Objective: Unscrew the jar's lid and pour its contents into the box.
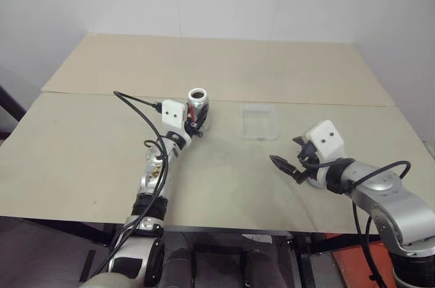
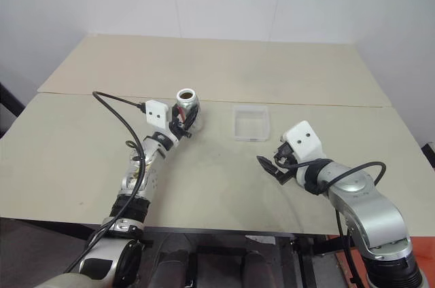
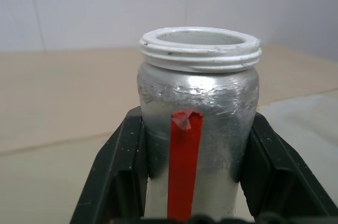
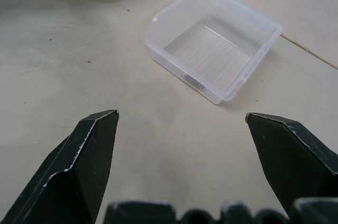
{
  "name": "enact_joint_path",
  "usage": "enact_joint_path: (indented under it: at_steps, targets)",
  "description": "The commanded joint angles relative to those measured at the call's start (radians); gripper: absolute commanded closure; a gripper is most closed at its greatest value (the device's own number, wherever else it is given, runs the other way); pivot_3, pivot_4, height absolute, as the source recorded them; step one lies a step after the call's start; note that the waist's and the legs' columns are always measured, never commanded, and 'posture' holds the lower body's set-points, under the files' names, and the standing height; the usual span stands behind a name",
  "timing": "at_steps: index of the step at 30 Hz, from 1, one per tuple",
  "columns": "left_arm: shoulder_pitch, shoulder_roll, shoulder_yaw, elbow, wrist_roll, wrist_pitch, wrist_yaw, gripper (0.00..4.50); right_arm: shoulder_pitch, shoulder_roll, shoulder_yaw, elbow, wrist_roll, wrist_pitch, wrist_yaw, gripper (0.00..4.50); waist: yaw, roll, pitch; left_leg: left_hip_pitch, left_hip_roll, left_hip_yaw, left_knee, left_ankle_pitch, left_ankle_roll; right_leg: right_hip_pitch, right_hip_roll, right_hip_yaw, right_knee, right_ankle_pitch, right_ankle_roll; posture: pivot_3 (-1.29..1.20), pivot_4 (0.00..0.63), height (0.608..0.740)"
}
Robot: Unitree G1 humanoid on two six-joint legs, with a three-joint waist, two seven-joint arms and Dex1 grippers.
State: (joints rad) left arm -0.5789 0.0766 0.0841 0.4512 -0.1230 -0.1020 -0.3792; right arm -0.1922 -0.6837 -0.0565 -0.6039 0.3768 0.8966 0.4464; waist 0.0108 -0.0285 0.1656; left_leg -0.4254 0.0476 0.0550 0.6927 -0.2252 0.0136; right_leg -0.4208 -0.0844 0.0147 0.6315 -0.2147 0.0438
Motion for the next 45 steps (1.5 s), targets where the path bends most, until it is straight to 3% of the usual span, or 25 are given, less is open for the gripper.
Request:
enact_joint_path:
  at_steps: [1,15,22,23,28,38,41,45]
  targets:
    - [0.009,0.009,-0.017,0.001,0.01,-0.014,0.005,2.57,-0.017,-0.002,-0.009,-0.018,-0.013,-0.036,0.003,0.03,0.0,0.0,0.0,0.0,0.0,0.0,0.0,0.0,0.0,0.0,0.0,0.0,0.0,0.0,0.0,0.0,0.15,0.74]
    - [0.037,0.026,-0.035,0.003,-0.013,0.006,-0.017,2.57,-0.006,-0.001,0.006,-0.017,-0.039,-0.053,0.006,0.03,-0.001,0.001,-0.001,0.001,0.0,0.0,0.0,0.0,0.0,0.0,0.0,0.0,0.0,0.0,0.0,0.0,0.15,0.74]
    - [0.046,0.03,-0.032,-0.023,-0.019,0.017,-0.021,0.21,-0.008,0.0,0.014,-0.006,-0.058,-0.067,0.012,0.0,-0.001,0.001,-0.001,0.0,0.0,0.0,0.0,0.0,0.0,0.0,0.0,0.0,0.0,0.0,0.0,0.0,0.15,0.74]
    - [0.05,0.03,-0.033,-0.03,-0.019,0.019,-0.023,0.05,-0.01,0.0,0.014,-0.003,-0.058,-0.069,0.013,0.0,-0.001,0.001,-0.001,0.0,0.0,0.0,0.0,0.0,0.0,0.0,0.0,0.0,0.0,0.0,0.0,0.0,0.15,0.74]
    - [0.088,0.025,-0.041,-0.1,-0.027,0.052,-0.026,0.05,-0.016,0.0,0.017,0.006,-0.064,-0.084,0.019,0.0,-0.001,0.001,-0.001,0.0,0.0,0.0,-0.001,0.0,0.0,0.0,0.0,0.0,-0.001,0.0,0.0,0.0,0.15,0.74]
    - [0.332,0.074,-0.07,-0.502,-0.004,0.201,0.025,0.05,-0.018,0.006,0.033,0.012,-0.072,-0.087,0.026,0.0,-0.006,0.001,-0.001,0.001,0.001,0.001,-0.001,0.0,0.0,-0.001,0.0,0.0,-0.001,0.0,-0.001,0.0,0.15,0.74]
    - [0.433,0.146,-0.062,-0.7,-0.074,0.302,-0.042,0.05,-0.001,-0.023,0.011,0.004,-0.063,-0.103,0.064,0.0,-0.008,0.001,-0.001,0.0,0.001,0.001,-0.002,0.0,0.0,-0.001,0.0,0.001,-0.001,0.0,-0.001,0.0,0.15,0.74]
    - [0.501,0.266,-0.034,-0.859,-0.189,0.392,-0.157,0.05,0.107,-0.125,-0.079,-0.013,-0.033,-0.275,0.247,0.0,0.0,0.001,-0.001,0.001,0.002,0.001,-0.003,0.0,0.0,-0.001,0.0,0.0,-0.002,0.0,-0.001,0.0,0.15,0.74]
